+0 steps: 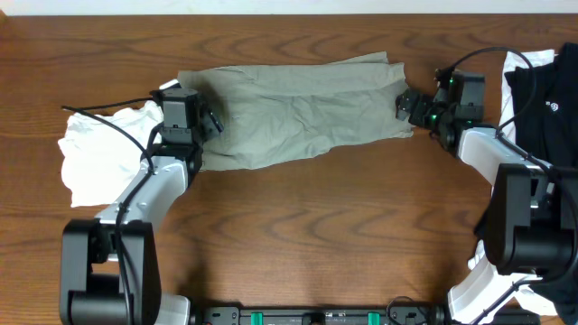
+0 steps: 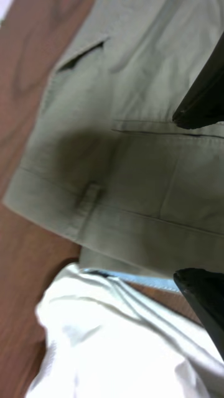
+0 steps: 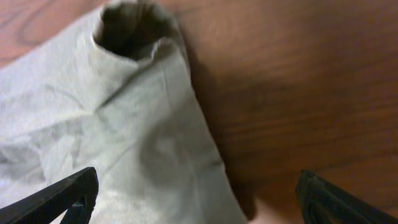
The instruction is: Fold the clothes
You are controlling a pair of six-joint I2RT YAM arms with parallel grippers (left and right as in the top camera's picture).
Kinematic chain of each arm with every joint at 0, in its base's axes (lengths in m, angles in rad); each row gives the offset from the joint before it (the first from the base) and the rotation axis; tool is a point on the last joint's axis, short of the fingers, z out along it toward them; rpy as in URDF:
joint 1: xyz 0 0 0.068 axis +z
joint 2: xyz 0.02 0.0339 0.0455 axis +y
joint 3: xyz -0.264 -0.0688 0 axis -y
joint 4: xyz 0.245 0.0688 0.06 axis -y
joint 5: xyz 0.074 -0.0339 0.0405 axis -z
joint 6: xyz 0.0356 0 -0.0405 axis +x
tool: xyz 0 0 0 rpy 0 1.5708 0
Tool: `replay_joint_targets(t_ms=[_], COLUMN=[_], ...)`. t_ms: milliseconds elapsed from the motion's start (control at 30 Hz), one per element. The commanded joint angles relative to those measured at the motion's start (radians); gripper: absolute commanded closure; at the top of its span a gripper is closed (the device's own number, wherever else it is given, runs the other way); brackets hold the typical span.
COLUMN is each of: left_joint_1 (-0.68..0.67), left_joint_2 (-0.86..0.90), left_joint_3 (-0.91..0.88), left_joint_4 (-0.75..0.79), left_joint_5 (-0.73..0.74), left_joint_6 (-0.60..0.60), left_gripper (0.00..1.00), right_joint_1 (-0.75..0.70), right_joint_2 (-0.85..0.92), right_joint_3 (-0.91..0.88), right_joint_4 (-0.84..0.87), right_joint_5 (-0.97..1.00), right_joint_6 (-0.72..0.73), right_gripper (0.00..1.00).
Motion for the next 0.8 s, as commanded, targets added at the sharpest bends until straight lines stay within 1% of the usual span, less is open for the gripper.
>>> replay_joint_targets(t_ms=[0,67,233,267,300,333,367,400,433,600,667,767], left_joint_1=[0.003,0.003,0.003,0.003,0.003,0.003,0.003,0.003,0.003,0.003,0.003,0.003], left_joint_2=[0.051,0.081,0.127,0.129,0.129,0.129,0.129,0.129,0.129,0.129,0.129,0.129], left_joint_3=[0.011,0.011,0.011,0.011,0.011,0.011,0.011,0.011,0.011,0.011,0.011,0.011], left_joint_4=[-0.004,-0.012,-0.071,-0.095,-0.118,-0.146,-0.171,-0.193,-0.213,-0.288,-0.309,-0.358], left_joint_5=[0.039,0.045,0.048,0.048,0.048,0.048,0.051,0.063,0.079,0.149,0.184,0.261], left_joint_6=[0.013,0.013,0.013,0.013,0.013,0.013,0.012,0.013,0.013,0.013,0.013,0.013], left_gripper=[0.26,0.26,0.26,0.26,0.26,0.26,0.26,0.26,0.26,0.26,0.27,0.27], right_joint_1=[0.005,0.016,0.047,0.053,0.059,0.063,0.065,0.065,0.063,0.021,-0.011,-0.082], right_joint_2=[0.032,0.047,0.083,0.088,0.093,0.093,0.095,0.095,0.095,0.095,0.094,0.094], right_joint_3=[0.008,0.008,0.008,0.008,0.008,0.008,0.008,0.008,0.008,0.008,0.008,0.008], right_joint_4=[-0.011,-0.018,-0.066,-0.081,-0.09,-0.106,-0.127,-0.15,-0.17,-0.29,-0.341,-0.417], right_joint_5=[-0.094,-0.124,-0.124,-0.123,-0.122,-0.123,-0.119,-0.114,-0.111,-0.05,-0.013,-0.006], right_joint_6=[-0.018,-0.018,-0.018,-0.018,-0.019,-0.021,-0.022,-0.022,-0.021,0.003,0.026,0.029], right_gripper=[0.01,0.01,0.01,0.03,0.08,0.21,0.48,0.78,0.99,0.99,0.99,0.99])
